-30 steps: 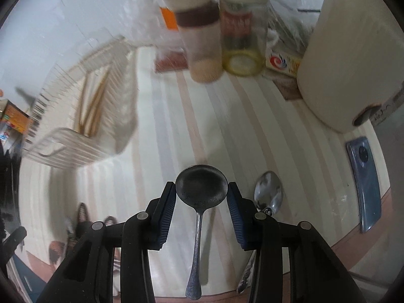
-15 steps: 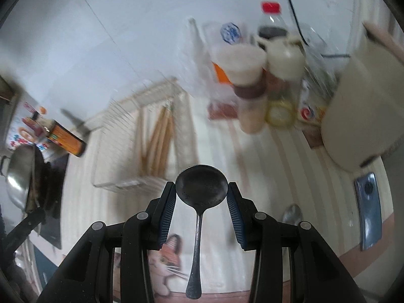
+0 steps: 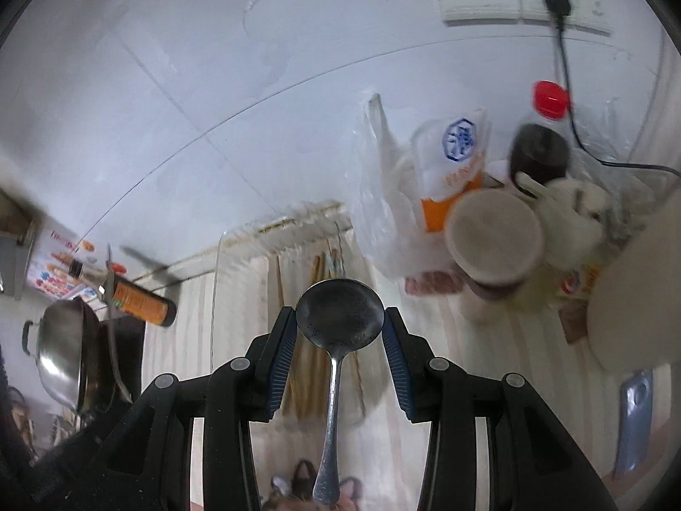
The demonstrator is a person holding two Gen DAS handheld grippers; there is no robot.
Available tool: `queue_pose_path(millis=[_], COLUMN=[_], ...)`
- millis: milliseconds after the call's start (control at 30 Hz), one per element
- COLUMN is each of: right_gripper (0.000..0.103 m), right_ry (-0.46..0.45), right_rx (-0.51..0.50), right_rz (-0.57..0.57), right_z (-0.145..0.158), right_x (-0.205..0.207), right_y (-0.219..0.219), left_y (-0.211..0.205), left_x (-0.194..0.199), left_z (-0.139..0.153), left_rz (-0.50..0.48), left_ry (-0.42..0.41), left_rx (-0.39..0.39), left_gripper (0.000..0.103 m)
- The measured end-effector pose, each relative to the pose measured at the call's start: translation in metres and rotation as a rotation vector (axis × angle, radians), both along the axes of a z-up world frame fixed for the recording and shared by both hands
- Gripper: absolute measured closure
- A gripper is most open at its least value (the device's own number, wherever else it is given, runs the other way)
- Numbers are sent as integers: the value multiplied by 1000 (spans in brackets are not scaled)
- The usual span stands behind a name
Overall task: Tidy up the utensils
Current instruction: 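Carry the spoon and ladle with both tools over the clear basket, then drop the spoon and ladle into the basket by opening both tools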
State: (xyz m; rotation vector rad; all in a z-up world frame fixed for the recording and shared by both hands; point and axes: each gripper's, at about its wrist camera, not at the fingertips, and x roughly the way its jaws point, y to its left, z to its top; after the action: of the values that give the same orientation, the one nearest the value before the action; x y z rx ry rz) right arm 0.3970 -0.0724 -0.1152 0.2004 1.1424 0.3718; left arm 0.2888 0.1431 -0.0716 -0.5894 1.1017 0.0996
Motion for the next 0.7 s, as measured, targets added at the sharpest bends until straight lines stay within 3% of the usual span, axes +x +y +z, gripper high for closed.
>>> queue_pose_path(millis=[133,433,567,633,700], right_gripper=[60,59,58,54,52], right_ry=[26,79,133,130,125], right_rx=[-30,-77,-76,-72,-60], right_rz=[13,73,109,105,94], right_z=[-18,-58,-71,-70,-64], right_x=[26,41,41,37,31], right_y=[22,55,58,53,45], left_y=[7,16,21,22,20], left_x=[19,28,19,13,7], left_z=[-25,-63,-63,-57,-43], left_rz=[11,17,52,64,58], left_ry=[45,128,139,129,112], left_rx=[-76,-83,-91,-68,27], left_gripper=[72,72,71,71,67])
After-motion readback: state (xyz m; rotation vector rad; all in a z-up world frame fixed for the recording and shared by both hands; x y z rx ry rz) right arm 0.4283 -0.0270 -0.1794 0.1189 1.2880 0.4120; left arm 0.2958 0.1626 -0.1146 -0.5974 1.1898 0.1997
